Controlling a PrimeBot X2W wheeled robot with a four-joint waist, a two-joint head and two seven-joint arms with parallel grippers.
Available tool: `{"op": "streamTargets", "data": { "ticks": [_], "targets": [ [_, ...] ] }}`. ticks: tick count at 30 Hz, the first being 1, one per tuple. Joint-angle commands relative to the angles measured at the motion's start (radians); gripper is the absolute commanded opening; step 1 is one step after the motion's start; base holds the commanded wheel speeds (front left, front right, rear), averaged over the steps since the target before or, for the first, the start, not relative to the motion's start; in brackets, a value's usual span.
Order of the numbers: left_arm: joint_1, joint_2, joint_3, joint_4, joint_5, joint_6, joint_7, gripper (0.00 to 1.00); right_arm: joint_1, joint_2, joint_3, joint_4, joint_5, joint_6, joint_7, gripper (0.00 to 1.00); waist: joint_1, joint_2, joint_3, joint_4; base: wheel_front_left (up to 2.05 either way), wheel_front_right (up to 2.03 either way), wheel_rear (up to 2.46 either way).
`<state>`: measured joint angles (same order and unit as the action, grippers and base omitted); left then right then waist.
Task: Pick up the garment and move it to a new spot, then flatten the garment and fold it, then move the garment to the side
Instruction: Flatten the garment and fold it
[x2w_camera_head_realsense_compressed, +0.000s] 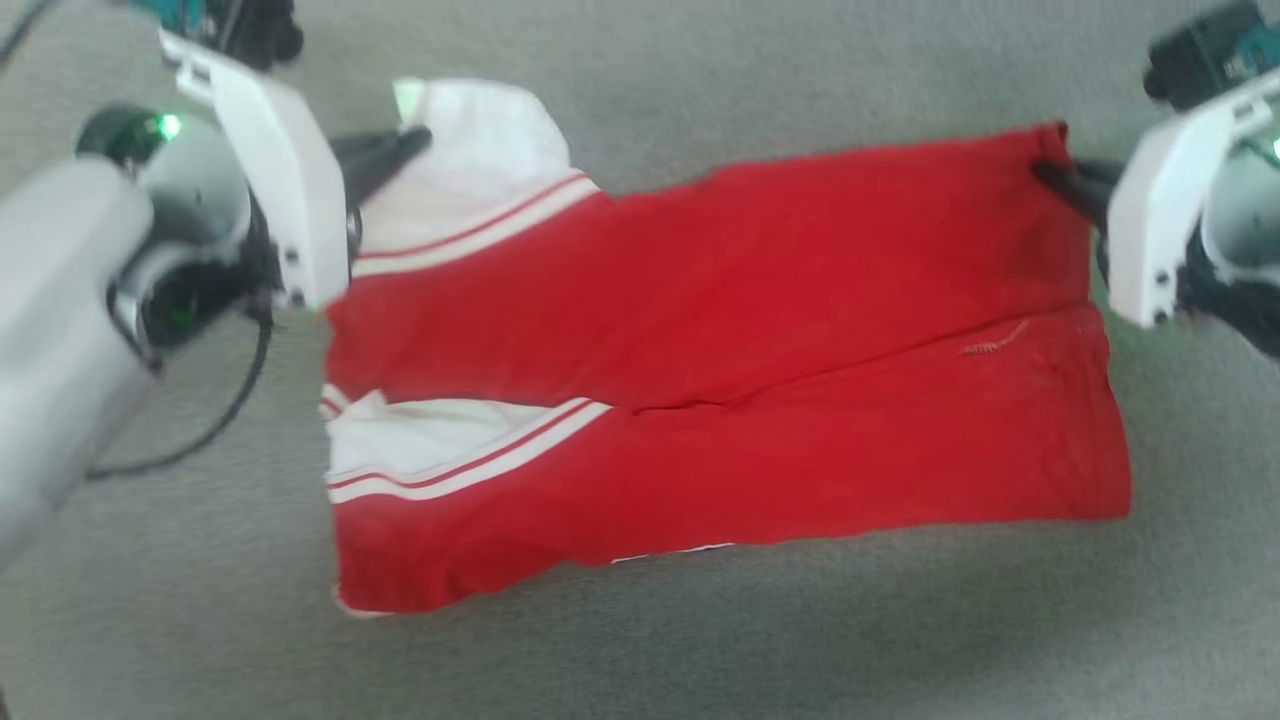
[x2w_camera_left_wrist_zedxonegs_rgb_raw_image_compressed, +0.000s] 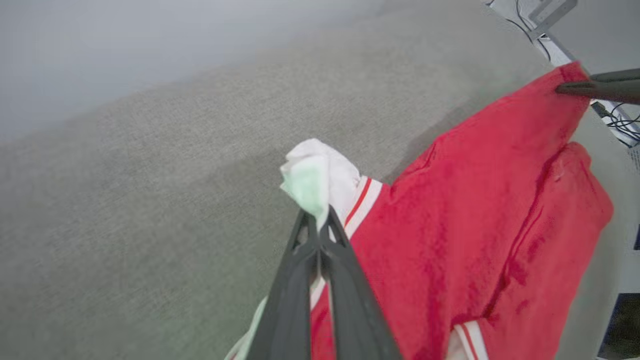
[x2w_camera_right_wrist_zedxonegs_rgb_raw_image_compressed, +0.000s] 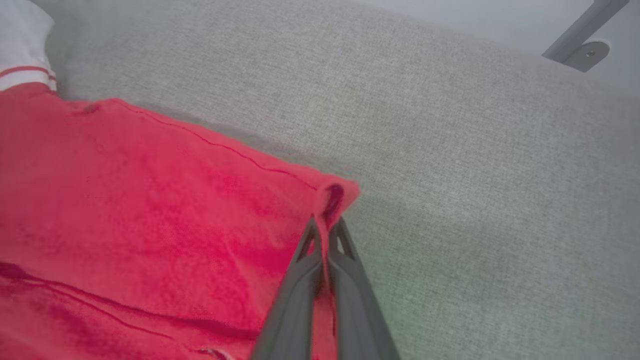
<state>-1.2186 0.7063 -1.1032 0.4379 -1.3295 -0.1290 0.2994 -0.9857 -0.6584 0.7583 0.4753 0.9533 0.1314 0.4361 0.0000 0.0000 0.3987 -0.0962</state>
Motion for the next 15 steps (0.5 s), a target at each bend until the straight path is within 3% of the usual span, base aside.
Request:
{"op": "streamTargets", "data": {
  "ticks": [1,10,15],
  "targets": [
    [0.047,0.028,-0.007,-0.057,-0.015,-0.002,-0.042,0.00,0.052,-0.030,-0.005,-0.028,0.015,-0.002,-0.011,0.00,0.0000,0.0000,-0.049,0.043,0.00,0.00,0.00],
    [0.257,0.170,-0.015,-0.294,-0.029,0.001,-0.237,0.00,0.254,-0.134,-0.079,-0.136,0.025,-0.002,-0.051,0.00,0.0000,0.0000,-0.107,0.092,0.00,0.00,0.00],
    [0.391,0.233,-0.028,-0.426,-0.039,0.050,-0.335,0.00,0.404,-0.170,-0.165,-0.195,0.025,-0.002,-0.073,0.00,0.0000,0.0000,-0.117,0.112,0.00,0.00,0.00]
  ]
}}
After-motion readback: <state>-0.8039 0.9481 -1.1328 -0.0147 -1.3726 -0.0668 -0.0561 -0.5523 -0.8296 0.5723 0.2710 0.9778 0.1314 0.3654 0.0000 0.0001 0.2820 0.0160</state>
